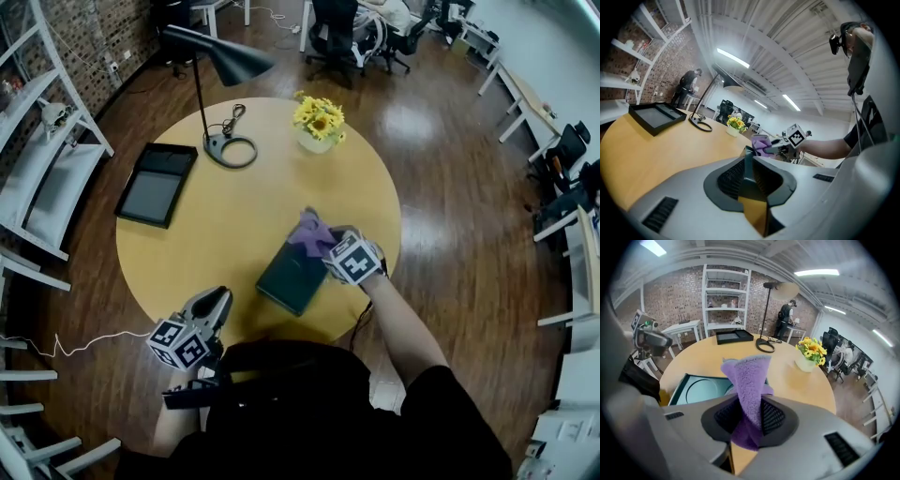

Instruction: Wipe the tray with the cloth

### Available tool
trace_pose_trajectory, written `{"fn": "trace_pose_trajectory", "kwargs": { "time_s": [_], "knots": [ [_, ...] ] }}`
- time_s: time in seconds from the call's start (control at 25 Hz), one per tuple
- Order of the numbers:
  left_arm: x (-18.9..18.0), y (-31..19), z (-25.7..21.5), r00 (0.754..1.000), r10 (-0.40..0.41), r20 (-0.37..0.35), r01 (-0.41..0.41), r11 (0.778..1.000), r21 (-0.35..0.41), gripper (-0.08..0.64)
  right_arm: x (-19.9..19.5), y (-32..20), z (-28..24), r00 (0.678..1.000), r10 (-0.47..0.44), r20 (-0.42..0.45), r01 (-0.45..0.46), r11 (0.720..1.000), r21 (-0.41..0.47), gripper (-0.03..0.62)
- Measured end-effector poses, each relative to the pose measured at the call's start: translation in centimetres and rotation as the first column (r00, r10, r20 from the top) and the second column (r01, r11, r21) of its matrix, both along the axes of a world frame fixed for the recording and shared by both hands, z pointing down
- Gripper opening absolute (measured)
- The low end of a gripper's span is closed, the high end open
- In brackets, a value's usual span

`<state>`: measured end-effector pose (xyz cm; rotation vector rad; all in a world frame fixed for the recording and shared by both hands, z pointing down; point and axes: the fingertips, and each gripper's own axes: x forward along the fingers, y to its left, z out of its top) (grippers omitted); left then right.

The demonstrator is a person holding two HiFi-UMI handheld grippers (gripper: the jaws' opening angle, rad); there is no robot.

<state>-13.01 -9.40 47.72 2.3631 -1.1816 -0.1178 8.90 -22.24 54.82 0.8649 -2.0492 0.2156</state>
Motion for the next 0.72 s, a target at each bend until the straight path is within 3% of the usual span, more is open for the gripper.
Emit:
{"fn": "trace_pose_trajectory", "kwargs": {
  "time_s": [0.12,0.28,0.52,0.72],
  "knots": [
    [0.8,0.1,-0.1,0.999,0.026,0.038,-0.026,1.0,0.017,0.044,-3.7,-1.9,0.8,0.999,-0.036,-0.033,0.036,0.999,-0.011,0.094],
    [1.4,0.1,-0.9,1.0,0.019,0.013,-0.019,0.999,0.034,0.044,-2.0,-3.4,3.0,0.982,0.051,-0.181,-0.048,0.999,0.018,0.094],
    [0.5,-0.6,-1.0,1.0,0.009,0.021,-0.01,0.999,0.043,0.044,-1.1,-2.3,4.0,0.994,0.057,-0.096,-0.056,0.998,0.008,0.094],
    [1.5,-1.7,-1.0,1.0,0.001,0.015,-0.002,0.998,0.07,0.044,2.7,-0.6,4.6,0.984,0.175,-0.012,-0.175,0.984,-0.014,0.094]
  ]
}}
